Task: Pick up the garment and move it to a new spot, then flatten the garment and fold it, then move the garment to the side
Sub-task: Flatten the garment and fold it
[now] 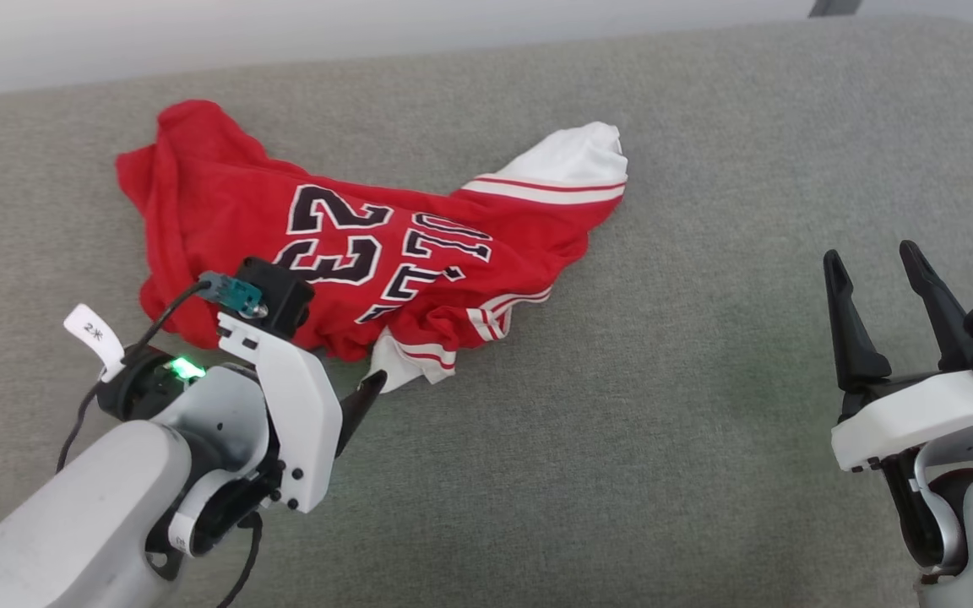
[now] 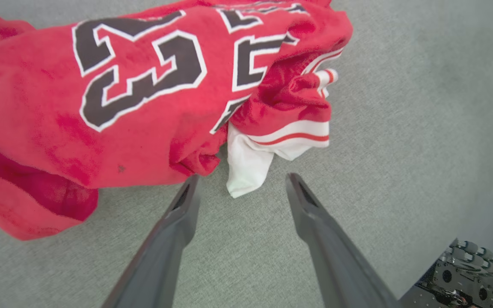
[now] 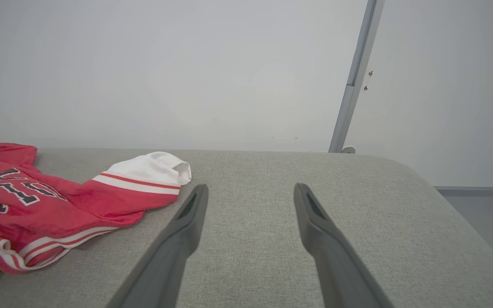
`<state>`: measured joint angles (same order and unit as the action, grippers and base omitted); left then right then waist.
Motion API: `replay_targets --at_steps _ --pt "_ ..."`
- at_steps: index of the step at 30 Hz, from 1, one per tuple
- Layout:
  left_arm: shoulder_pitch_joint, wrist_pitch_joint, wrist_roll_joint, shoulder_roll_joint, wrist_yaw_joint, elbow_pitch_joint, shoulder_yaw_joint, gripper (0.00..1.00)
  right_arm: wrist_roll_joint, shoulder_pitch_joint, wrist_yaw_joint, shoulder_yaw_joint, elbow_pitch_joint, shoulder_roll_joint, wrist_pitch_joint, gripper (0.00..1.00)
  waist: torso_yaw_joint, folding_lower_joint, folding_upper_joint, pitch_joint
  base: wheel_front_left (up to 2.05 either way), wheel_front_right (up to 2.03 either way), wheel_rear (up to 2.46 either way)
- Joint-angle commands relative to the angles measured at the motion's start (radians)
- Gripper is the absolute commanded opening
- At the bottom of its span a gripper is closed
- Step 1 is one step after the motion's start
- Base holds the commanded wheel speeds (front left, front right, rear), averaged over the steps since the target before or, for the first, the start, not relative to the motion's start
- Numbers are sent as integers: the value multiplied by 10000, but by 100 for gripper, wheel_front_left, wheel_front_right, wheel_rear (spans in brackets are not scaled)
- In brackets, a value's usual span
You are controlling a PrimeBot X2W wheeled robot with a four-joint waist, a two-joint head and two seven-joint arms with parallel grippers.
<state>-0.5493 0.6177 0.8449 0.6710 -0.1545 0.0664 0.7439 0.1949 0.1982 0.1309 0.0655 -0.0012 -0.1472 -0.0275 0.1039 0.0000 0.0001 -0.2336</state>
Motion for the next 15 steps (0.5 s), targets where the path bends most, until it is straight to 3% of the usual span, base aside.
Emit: replay_targets --at_steps 1,15 --pt "166 -95 -35 -8 -11 -55 22 100 -12 26 -3 -23 -93 61 -12 100 122 0 -1 -154 0 0 0" --pt "-249 -540 -64 -719 484 -1634 260 100 117 374 -3 -136 142 38 203 100 498 0 -1 -779 0 0 0"
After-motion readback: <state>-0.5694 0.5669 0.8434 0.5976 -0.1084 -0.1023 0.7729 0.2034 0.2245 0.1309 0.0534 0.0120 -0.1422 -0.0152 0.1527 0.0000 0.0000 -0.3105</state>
